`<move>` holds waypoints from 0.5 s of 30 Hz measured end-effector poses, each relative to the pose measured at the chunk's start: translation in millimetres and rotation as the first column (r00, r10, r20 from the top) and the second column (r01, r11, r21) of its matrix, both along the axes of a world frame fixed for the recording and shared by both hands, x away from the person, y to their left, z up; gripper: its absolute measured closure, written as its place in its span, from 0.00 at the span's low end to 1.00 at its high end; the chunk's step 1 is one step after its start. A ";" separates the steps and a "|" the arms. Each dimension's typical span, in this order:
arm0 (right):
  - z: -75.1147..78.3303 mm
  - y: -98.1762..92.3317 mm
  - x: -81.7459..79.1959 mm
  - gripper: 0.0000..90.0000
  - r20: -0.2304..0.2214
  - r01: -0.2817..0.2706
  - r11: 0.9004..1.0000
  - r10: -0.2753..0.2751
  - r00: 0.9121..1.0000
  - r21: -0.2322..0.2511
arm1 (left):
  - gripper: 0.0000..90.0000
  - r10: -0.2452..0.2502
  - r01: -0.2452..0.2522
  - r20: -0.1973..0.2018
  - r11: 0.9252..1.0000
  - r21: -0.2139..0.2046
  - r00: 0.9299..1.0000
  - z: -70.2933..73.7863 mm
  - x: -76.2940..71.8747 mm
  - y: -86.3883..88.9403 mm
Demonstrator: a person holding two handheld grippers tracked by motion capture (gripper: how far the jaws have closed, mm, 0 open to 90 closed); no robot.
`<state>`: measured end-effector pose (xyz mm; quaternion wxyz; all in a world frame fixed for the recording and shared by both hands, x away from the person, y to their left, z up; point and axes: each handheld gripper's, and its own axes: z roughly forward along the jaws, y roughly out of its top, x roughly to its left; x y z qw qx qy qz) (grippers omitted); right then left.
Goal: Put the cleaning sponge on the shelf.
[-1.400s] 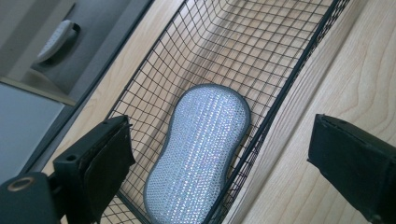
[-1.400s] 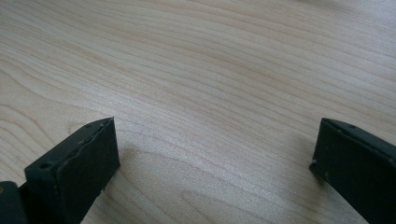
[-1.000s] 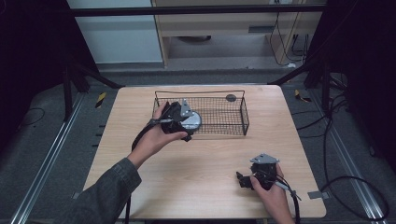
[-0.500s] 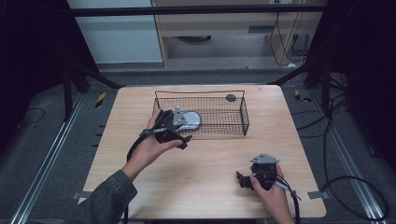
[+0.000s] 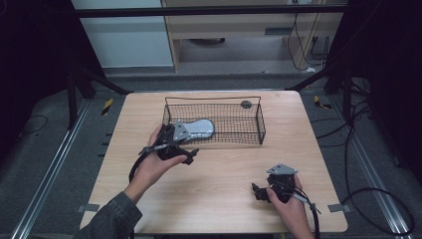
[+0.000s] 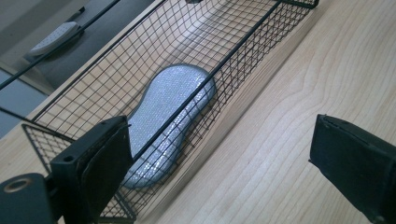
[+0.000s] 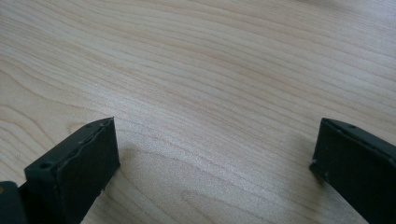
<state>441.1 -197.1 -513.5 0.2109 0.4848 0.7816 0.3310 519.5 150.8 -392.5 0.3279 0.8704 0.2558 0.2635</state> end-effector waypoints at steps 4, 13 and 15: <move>0.0 0.0 0.0 0.01 0.000 0.000 1.000 0.000 1.000 -0.001 | 0.05 0.023 -0.023 -0.009 1.000 -0.019 1.000 -2.9 -2.9 9.6; 0.0 0.1 0.0 0.01 0.000 0.001 1.000 -0.001 1.000 0.000 | 0.05 0.098 -0.099 -0.020 0.993 -0.058 0.995 -9.3 -11.0 38.1; 0.0 0.0 0.0 0.01 0.000 0.000 1.000 0.000 1.000 0.001 | 0.05 0.116 -0.118 -0.030 0.990 -0.079 0.993 -11.5 -12.6 45.4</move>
